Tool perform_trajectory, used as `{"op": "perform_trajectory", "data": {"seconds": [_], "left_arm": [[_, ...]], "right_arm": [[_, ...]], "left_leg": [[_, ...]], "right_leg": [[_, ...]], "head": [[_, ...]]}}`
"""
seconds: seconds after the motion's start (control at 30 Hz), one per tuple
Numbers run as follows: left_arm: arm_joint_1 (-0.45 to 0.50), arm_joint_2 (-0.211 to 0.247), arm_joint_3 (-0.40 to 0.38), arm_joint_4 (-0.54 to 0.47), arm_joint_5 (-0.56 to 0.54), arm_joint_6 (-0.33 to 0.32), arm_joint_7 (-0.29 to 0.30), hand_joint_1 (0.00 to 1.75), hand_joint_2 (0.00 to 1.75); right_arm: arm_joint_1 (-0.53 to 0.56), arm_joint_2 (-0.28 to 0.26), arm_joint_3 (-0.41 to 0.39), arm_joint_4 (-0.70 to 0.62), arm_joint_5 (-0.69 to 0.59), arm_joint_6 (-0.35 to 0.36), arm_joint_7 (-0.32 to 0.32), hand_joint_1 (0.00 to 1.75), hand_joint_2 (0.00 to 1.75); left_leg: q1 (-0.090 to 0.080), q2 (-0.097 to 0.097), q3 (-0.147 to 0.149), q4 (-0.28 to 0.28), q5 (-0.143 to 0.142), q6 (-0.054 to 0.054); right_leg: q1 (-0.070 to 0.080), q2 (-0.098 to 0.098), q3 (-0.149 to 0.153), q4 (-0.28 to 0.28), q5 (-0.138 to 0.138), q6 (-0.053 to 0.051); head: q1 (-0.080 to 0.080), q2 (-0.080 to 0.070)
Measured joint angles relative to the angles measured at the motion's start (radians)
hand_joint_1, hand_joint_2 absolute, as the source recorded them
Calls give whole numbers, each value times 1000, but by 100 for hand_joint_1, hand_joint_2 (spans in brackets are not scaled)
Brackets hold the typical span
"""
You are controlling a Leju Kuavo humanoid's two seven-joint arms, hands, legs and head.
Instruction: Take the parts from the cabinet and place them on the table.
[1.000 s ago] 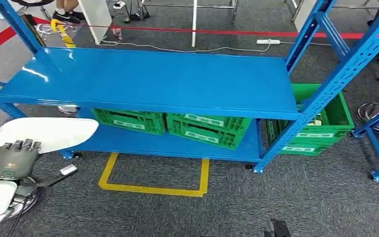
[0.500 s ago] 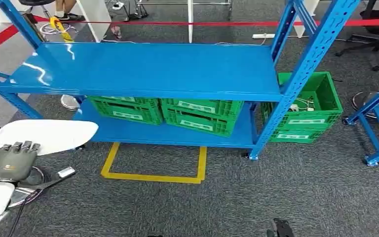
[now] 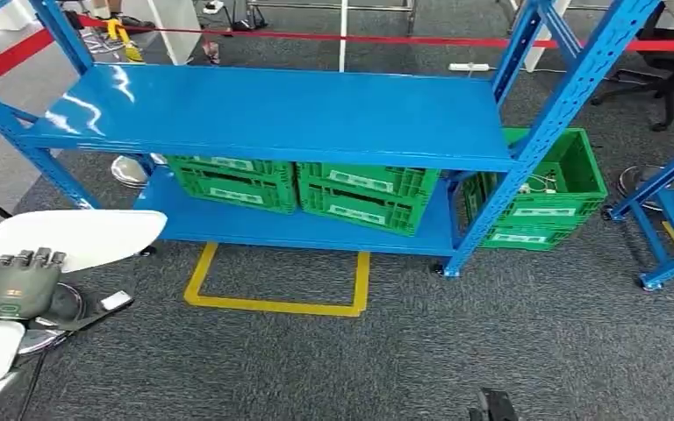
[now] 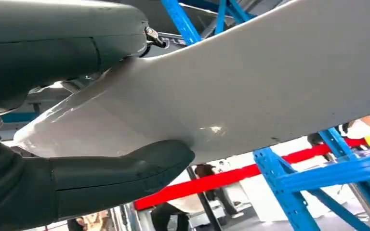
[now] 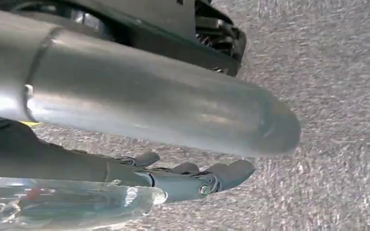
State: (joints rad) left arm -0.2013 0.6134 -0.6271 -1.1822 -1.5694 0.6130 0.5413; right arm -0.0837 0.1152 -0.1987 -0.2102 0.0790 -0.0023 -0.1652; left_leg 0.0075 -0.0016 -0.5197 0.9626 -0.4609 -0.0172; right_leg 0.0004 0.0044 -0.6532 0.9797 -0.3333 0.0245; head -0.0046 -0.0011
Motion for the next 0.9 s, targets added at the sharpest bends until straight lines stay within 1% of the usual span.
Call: {"op": "perform_trajectory", "data": {"seconds": [0.13, 0.23, 0.43, 0.67, 0.7, 0.77, 0.8, 0.83, 0.87, 0.9], "left_arm": [[0, -1, 2, 0, 0, -9, 0, 175, 175], [0, -2, 6, 0, 0, -14, -7, 175, 175], [0, -4, 12, 0, 0, -18, -11, 175, 175], [34, -1, 49, -10, 0, -18, -12, 175, 175], [39, 2, 54, -12, 0, -20, -12, 175, 175], [52, 11, 68, -22, 0, -22, -13, 175, 175], [58, 15, 77, -27, 0, -22, -13, 175, 175], [62, 18, 85, -31, 0, -23, -14, 175, 175], [66, 21, 94, -34, 0, -23, -14, 175, 175], [74, 21, 99, -36, 0, -23, -14, 175, 175]], "right_arm": [[0, 0, 0, 0, 11, -2, 0, 0, 0], [-1, 0, 0, 0, 21, -6, 0, 0, 0], [-1, 0, 2, 0, 29, -13, 0, 0, 0], [-3, 0, 7, 0, 44, -22, 11, 0, 0], [-3, 1, 9, 0, 50, -24, 14, 0, 0], [-6, 2, 19, 0, 72, -44, 24, 0, 0], [-7, 2, 24, 0, 80, -52, 26, 0, 0], [-7, 2, 28, 0, 88, -60, 30, 0, 0], [-8, 2, 34, 0, 93, -66, 34, 0, 0], [-8, 2, 38, 0, 96, -69, 35, 0, 0]], "left_leg": [[-1, 0, -6, 0, 2, 0], [-1, 0, -9, 0, 4, -2], [0, 0, -16, 0, 8, -5], [0, 0, -25, 0, 14, -9], [-3, 0, -29, 8, 14, 2], [-2, -1, -29, -6, 25, 14], [8, -1, -21, -19, 38, 15], [9, -6, -23, -22, 42, 19], [10, -11, -26, -22, 44, 19], [10, -13, -29, -22, 45, 18]], "right_leg": [[-1, 0, -6, 0, 3, 4], [-1, 1, -10, 0, 4, 5], [-1, 1, -18, 2, 7, 2], [0, 2, -26, 2, 13, -1], [-6, -1, -24, -3, 20, 9], [-4, -4, -21, -8, 26, 16], [-3, -3, -34, -3, 16, 18], [-2, -2, -46, 33, -25, 21], [-4, -1, -71, 110, -77, 23], [-7, -1, -104, 210, -128, 27]], "head": [[0, 0], [0, 0], [0, 0], [0, 0], [-1, 0], [-2, 0], [-1, 0], [1, 0], [3, 0], [3, 0]]}}
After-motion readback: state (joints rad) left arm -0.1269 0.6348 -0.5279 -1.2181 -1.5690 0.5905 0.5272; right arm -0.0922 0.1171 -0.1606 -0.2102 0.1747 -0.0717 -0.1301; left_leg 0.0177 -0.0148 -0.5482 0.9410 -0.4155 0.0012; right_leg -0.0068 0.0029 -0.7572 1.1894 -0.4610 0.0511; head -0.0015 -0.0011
